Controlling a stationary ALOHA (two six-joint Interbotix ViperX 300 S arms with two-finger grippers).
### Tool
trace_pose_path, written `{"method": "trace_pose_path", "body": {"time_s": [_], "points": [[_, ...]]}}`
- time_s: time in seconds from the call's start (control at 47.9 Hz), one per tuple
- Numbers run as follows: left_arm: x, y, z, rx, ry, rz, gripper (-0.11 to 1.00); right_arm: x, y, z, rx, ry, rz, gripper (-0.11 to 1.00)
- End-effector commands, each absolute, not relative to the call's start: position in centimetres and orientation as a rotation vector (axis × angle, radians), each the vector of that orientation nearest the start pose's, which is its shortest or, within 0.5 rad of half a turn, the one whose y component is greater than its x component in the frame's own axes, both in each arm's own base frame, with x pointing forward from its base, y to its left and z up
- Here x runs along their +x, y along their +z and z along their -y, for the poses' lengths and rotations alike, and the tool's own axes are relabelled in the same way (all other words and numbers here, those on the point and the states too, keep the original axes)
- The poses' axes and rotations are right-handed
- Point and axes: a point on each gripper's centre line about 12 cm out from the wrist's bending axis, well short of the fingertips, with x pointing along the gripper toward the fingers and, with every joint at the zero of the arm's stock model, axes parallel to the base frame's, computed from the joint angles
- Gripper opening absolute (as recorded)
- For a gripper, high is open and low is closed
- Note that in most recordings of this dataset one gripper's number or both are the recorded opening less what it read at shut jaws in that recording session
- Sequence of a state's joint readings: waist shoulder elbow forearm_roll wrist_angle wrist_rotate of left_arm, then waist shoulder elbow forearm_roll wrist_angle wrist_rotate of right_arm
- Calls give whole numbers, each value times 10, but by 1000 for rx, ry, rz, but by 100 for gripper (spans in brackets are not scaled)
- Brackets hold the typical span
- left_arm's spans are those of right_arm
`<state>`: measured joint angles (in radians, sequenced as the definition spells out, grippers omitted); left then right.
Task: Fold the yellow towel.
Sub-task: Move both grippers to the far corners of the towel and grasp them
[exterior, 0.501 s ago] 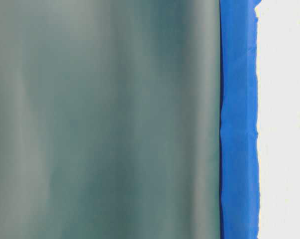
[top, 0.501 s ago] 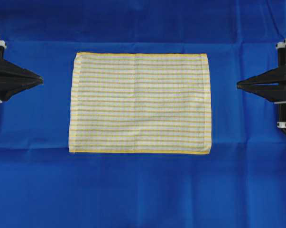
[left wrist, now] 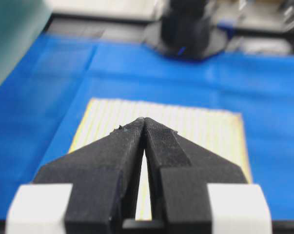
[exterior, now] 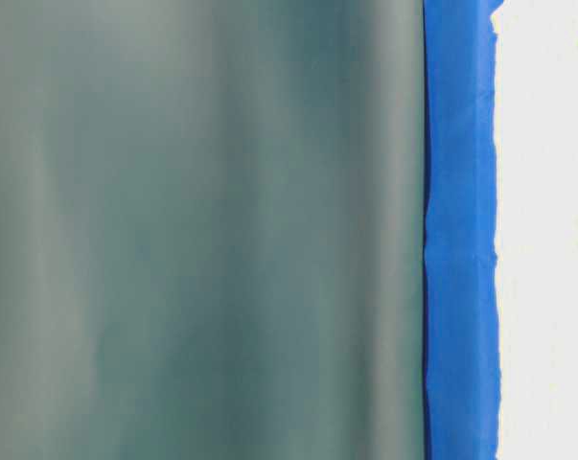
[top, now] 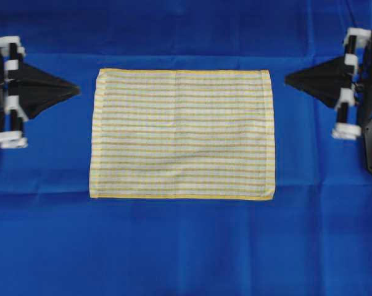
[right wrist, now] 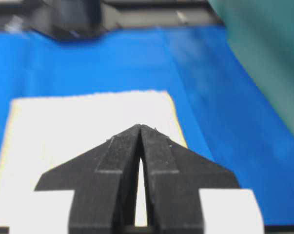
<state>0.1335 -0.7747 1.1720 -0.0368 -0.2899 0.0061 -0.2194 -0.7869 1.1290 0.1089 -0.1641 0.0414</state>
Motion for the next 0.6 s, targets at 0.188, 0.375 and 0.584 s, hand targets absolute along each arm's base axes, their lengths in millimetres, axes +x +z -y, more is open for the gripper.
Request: {"method": "trace_pose_path", "body": {"time_s": [0.188,0.375,0.584], "points": [[245,225,-67,-49,273,-239,2,239,232,88,231,-387,-281,2],[253,196,-86,-78,337,-340,41,247,199,107,261,-451,-400,47],[255,160,-107,-108,407,-432,76,253,160,121,291,-500,-509,70]]}}
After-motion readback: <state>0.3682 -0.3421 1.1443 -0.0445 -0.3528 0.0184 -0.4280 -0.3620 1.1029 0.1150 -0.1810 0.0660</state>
